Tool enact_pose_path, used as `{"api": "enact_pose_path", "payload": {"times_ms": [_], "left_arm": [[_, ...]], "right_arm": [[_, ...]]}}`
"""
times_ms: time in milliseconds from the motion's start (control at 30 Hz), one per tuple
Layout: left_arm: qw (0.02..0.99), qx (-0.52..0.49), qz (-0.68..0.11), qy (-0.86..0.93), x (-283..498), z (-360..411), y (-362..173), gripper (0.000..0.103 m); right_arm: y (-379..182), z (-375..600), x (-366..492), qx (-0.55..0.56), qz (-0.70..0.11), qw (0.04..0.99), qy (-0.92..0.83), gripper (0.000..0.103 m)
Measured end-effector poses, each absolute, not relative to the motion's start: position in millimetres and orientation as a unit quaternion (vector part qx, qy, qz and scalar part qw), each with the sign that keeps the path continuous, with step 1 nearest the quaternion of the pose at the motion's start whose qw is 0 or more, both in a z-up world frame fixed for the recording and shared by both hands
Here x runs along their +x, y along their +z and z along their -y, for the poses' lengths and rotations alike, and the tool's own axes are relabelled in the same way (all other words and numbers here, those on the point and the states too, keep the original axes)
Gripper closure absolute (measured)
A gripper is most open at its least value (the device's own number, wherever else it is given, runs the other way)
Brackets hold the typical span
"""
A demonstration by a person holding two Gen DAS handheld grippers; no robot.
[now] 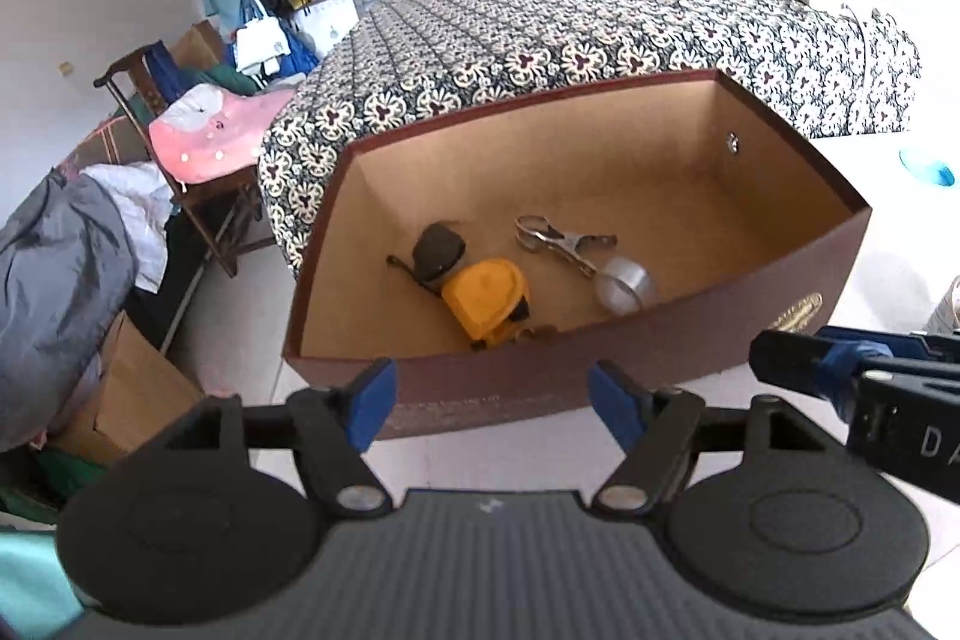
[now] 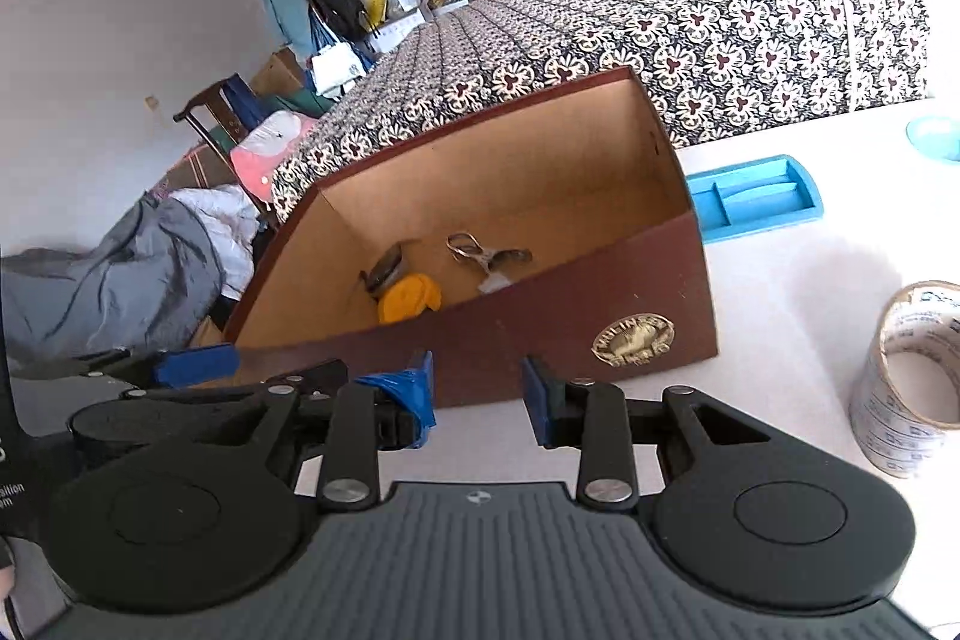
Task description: Organize rigid objects
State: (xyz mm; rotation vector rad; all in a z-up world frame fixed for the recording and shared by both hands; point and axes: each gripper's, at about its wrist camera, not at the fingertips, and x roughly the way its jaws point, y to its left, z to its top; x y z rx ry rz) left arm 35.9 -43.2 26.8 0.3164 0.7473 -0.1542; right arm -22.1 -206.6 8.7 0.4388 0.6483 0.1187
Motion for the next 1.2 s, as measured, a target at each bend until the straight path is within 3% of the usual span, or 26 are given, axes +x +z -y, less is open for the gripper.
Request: {"api": "enact_pose_path", "payload": {"times_ms": [1200], "left_arm": [[0.889, 0.156, -0.416, -0.113, 14.0, 61.7, -23.2, 0.024]], "right_arm": [[-29.6, 210.5, -51.2, 0.196, -0.371, 0.907, 0.031, 0.087]]}}
